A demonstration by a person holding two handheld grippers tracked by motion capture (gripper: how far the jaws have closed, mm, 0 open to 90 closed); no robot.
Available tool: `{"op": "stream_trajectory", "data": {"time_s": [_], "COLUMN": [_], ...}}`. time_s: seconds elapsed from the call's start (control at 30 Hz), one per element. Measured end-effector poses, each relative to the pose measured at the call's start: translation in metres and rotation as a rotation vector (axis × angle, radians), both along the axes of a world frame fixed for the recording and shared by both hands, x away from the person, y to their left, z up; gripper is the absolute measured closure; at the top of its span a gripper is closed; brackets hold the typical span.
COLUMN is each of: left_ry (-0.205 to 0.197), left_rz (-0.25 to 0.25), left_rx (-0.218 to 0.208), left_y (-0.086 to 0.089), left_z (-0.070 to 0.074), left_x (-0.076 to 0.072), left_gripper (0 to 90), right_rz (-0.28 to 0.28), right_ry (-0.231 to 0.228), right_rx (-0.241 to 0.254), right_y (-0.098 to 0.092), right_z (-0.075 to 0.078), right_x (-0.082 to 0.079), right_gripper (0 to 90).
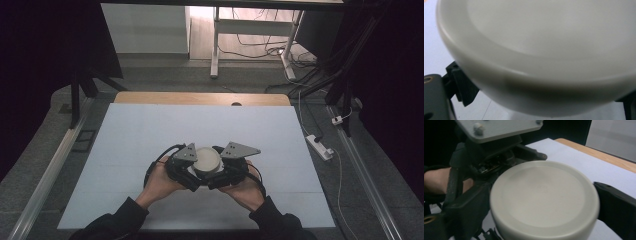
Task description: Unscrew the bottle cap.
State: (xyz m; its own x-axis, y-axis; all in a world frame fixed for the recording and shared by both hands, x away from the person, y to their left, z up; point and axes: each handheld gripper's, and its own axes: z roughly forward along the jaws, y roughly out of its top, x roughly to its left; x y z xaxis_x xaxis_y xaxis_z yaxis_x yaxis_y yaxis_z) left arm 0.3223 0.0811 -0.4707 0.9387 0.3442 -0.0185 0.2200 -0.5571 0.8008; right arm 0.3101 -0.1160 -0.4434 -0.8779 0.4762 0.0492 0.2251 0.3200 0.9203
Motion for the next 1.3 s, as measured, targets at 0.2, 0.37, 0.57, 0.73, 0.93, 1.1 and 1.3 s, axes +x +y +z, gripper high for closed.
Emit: {"op": "stream_trajectory", "data": {"time_s": [0.2,0.37,0.57,0.73,0.93,1.1,1.3], "left_ry": [0.006,0.017,0.022,0.024,0.022,0.02,0.002], "left_rz": [-0.015,-0.076,-0.17,-0.189,-0.113,-0.008,0.046], "left_rx": [0.0,-0.008,0.003,0.011,-0.012,-0.024,0.011], "left_y": [-0.001,0.0,-0.002,-0.004,0.0,0.005,0.001], "left_z": [-0.001,-0.001,-0.003,-0.006,-0.004,-0.003,-0.002], "left_x": [0.0,0.001,-0.001,-0.002,0.002,0.004,0.002], "left_gripper": [7.6,7.6,7.6,7.6,7.6,7.6,7.6], "right_rz": [0.021,0.114,0.274,0.348,0.24,0.122,0.024], "right_ry": [-0.001,0.013,0.031,0.033,0.032,0.029,0.006], "right_rx": [-0.004,-0.009,-0.022,-0.031,0.0,0.031,-0.004], "right_y": [-0.002,-0.007,-0.015,-0.019,-0.017,-0.017,-0.005], "right_z": [-0.001,0.0,0.001,-0.002,0.001,0.009,0.004], "right_x": [0.001,0.006,0.014,0.017,0.015,0.011,0.005], "right_gripper": [6.8,6.9,6.9,6.7,0.4,0.0,0.0]}}
